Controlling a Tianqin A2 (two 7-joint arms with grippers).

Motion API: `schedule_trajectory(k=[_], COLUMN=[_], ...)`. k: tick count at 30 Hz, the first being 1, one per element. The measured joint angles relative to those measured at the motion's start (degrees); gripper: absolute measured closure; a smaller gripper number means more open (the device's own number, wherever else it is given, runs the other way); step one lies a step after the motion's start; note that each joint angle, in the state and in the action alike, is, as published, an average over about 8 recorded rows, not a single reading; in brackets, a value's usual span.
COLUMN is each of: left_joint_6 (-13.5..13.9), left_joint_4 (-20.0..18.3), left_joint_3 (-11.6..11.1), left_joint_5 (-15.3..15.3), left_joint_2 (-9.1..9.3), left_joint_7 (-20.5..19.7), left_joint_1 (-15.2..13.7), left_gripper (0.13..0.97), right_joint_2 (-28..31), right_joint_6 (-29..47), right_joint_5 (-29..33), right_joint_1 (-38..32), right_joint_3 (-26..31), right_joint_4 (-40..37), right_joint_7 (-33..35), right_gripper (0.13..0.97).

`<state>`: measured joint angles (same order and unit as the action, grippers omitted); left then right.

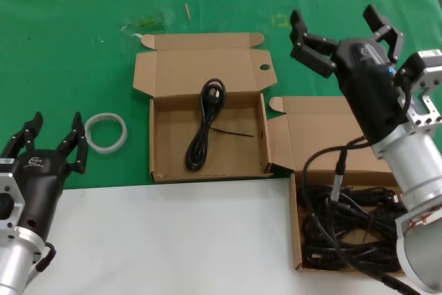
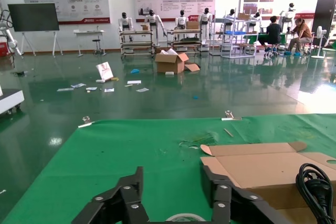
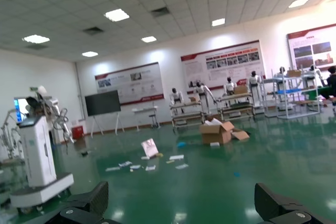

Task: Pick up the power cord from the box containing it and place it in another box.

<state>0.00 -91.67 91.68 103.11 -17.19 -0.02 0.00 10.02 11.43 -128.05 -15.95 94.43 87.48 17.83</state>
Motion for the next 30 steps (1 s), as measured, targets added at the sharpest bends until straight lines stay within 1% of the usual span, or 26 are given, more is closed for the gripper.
schedule_trajectory(k=[4, 5, 13, 23, 30], left_joint_6=[0.00, 0.00, 0.00, 0.00, 0.00], left_joint_4=[0.00, 0.00, 0.00, 0.00, 0.00], left_joint_3=[0.00, 0.00, 0.00, 0.00, 0.00], left_joint_5=[0.00, 0.01, 0.01, 0.01, 0.01], left_joint_2=[0.00, 0.00, 0.00, 0.00, 0.00], left_joint_7=[0.00, 0.00, 0.00, 0.00, 0.01], left_joint_1=[0.00, 0.00, 0.00, 0.00, 0.00], left_gripper=[0.704, 0.704, 0.491, 0.491, 0.227], right_joint_2=[0.51, 0.64, 1.66, 2.94, 3.84], right_joint_6=[-0.82, -1.02, -2.65, -4.69, -6.12], right_joint_5=[1.78, 2.23, 5.77, 10.22, 13.34], right_joint_1=[1.14, 1.43, 3.70, 6.54, 8.54], right_joint_3=[-0.20, -0.25, -0.64, -1.13, -1.48], right_joint_4=[0.30, 0.38, 0.97, 1.72, 2.25], right_joint_7=[-1.26, -1.58, -4.13, -7.31, -9.54], right_gripper=[0.129, 0.129, 0.129, 0.129, 0.129])
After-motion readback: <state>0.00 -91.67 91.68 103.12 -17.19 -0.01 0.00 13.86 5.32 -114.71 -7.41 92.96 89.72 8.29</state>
